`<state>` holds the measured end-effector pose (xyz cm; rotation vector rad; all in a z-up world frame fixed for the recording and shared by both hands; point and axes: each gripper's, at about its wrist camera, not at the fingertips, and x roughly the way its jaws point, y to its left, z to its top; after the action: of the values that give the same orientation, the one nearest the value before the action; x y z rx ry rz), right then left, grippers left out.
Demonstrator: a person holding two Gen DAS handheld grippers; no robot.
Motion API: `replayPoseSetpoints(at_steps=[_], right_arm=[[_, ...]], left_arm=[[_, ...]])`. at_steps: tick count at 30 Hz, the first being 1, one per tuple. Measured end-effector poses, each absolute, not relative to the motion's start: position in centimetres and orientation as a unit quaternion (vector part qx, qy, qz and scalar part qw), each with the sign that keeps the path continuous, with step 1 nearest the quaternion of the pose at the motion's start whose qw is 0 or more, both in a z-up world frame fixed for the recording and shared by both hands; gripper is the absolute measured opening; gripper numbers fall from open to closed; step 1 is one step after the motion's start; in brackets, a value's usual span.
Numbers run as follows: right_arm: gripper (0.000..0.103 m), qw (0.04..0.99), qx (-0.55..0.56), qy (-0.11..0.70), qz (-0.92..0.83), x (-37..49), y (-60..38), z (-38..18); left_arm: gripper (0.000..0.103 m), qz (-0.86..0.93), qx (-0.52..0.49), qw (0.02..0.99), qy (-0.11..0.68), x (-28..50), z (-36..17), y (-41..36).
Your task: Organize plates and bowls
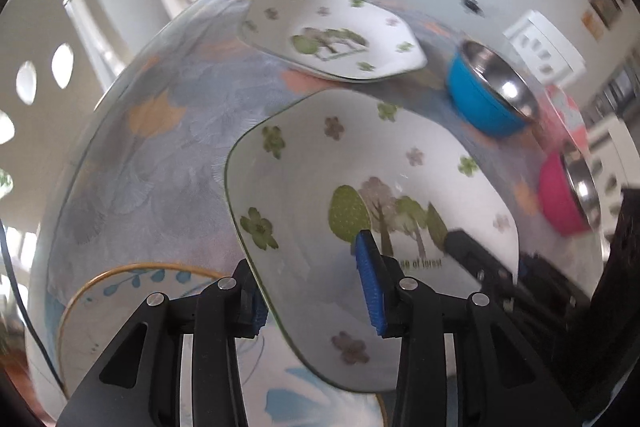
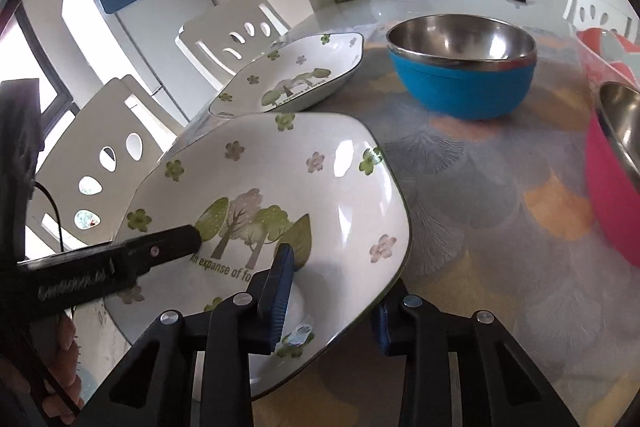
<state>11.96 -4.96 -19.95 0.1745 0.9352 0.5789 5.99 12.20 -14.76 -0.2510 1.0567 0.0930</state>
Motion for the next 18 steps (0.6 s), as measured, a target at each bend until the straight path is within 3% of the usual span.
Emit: replayPoseSetpoints(at_steps=[12,18], right_arm=[[0.031,0.870,0.092,0.414,0.250,8.2,-7.8,-17.7],[0.031,0.876,0.077,0.387,0.278,6.7,-8.2,-15.3]], left_arm=[[0.035,0.000,-0.109,0.874,0.473,3.2,-12.8,10.0],[0.034,0.005,-0.150,0.878,0.454,0.6,-11.5,10.7]])
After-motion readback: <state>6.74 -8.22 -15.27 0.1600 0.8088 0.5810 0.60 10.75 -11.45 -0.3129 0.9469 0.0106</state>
